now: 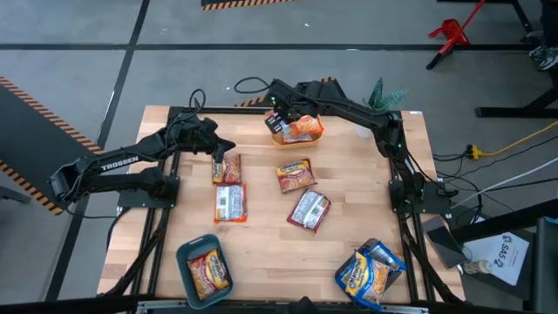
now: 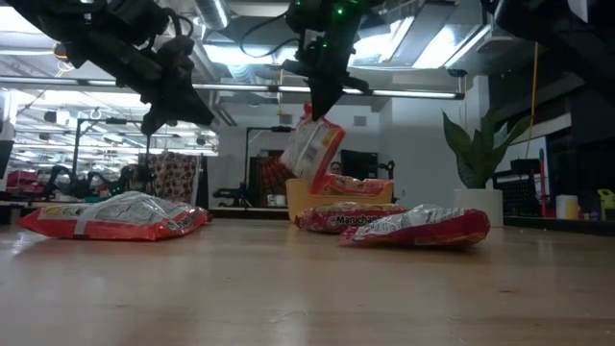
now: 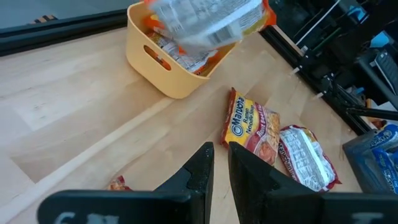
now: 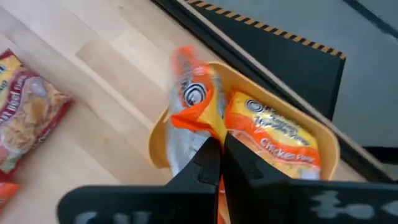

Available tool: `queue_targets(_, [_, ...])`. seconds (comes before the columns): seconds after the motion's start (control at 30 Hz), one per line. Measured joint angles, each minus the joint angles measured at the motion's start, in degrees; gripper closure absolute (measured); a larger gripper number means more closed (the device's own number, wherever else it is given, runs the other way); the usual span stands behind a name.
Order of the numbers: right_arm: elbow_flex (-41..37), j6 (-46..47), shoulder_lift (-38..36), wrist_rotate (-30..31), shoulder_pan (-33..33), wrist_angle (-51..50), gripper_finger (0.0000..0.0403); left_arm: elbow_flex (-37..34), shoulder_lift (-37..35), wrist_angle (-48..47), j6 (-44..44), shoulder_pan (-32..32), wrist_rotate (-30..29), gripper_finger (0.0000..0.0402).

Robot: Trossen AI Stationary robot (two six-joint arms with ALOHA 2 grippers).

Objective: Sort Maruchan noodles
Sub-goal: Put the orange noodle pack into the yellow bin

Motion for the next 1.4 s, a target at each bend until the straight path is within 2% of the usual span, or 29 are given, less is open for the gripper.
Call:
queue_targets(0.37, [0.0,5.9,0.8,-4.0,-0.6,1.0,0.0403,0.0,0.0,0.0,0.0,0.0,-0.2,0.0359])
queue_targets(0.8, [0.0,8.3,1.1,-4.1,-1.8,2.3,0.0403,0.0,0.0,0.0,-0.1,0.0,-0.3,0.0359])
queue_targets(1.1, [0.0,9.5,3.8,-8.1,-1.7,3.3,0.0403,0.0,0.0,-0.1,-0.2,0.0,-1.1,0.0359])
queue_targets(1.33, [0.0,9.3,3.8,-6.2,-2.5,2.6,0.0403,0.0,0.0,-0.3,-0.2,0.0,-1.2,0.0359])
queue_targets(1.4, [0.0,9.3,3.8,-8.0,-2.6,1.9,0.0403,0.0,0.0,-0.2,-0.2,0.0,-1.2,0.0359])
